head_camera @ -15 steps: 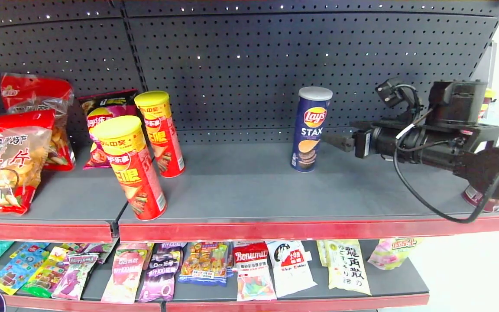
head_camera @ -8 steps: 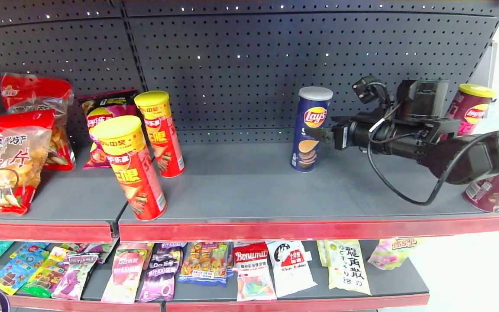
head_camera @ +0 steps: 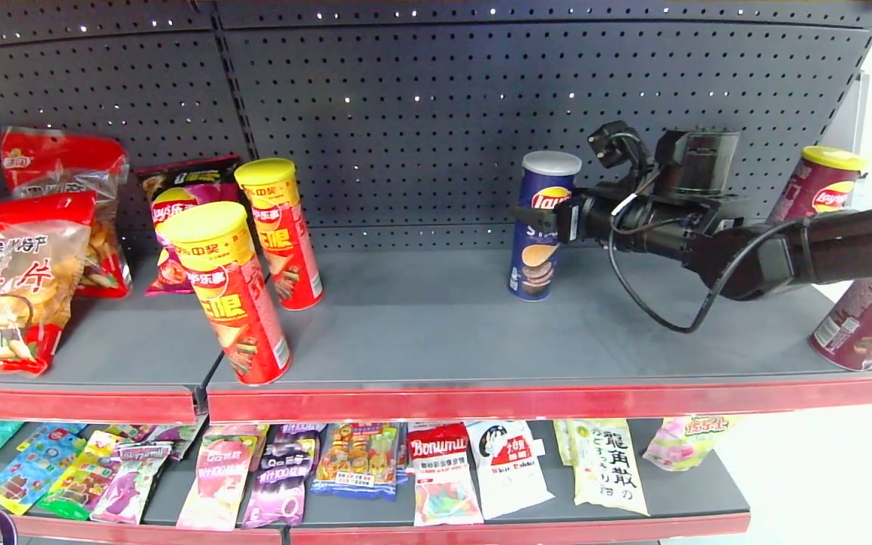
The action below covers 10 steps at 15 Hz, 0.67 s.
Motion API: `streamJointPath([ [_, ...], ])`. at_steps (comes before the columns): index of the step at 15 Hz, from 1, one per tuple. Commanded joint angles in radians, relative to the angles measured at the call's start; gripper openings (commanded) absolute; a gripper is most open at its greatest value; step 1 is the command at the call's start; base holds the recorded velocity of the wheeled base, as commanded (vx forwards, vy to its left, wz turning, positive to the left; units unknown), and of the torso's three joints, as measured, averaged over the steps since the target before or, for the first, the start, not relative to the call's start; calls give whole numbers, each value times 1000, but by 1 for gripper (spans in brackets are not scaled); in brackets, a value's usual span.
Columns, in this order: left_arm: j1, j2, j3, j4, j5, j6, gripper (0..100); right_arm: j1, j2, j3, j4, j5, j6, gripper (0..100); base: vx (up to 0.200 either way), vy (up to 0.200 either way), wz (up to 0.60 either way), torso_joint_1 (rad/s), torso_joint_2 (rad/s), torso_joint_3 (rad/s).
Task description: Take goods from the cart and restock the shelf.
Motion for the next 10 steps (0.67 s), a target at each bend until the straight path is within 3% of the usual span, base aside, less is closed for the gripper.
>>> streamJointPath([
  [1, 0, 2, 0, 0, 0, 0, 0, 2, 35, -44, 1, 0, -1, 100, 0, 0, 0, 0, 0, 0],
  [9, 0, 2, 1, 1, 0, 0, 0, 28, 83, -101, 4, -39, -2, 100, 0, 0, 0, 0, 0, 0],
  [10, 0, 2, 1, 1, 0, 0, 0, 34, 92, -110, 1, -45, -2, 0, 0, 0, 0, 0, 0, 0],
])
